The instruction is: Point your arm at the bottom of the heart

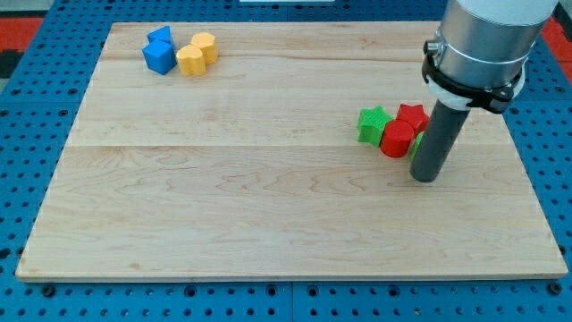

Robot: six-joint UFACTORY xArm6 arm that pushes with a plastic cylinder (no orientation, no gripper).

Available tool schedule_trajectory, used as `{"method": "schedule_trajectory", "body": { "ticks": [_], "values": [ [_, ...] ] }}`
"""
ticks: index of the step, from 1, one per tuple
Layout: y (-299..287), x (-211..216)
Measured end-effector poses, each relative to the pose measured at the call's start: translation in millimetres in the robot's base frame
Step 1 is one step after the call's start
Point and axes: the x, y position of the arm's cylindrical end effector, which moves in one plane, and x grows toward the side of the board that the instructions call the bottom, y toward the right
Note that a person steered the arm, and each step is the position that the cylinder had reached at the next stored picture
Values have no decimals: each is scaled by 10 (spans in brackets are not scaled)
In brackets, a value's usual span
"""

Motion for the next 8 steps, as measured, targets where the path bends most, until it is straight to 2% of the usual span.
{"method": "schedule_trajectory", "body": {
  "ticks": [6, 7, 8],
  "values": [
    [-241, 42],
    [-451, 55],
    [-1195, 55]
  ]
}}
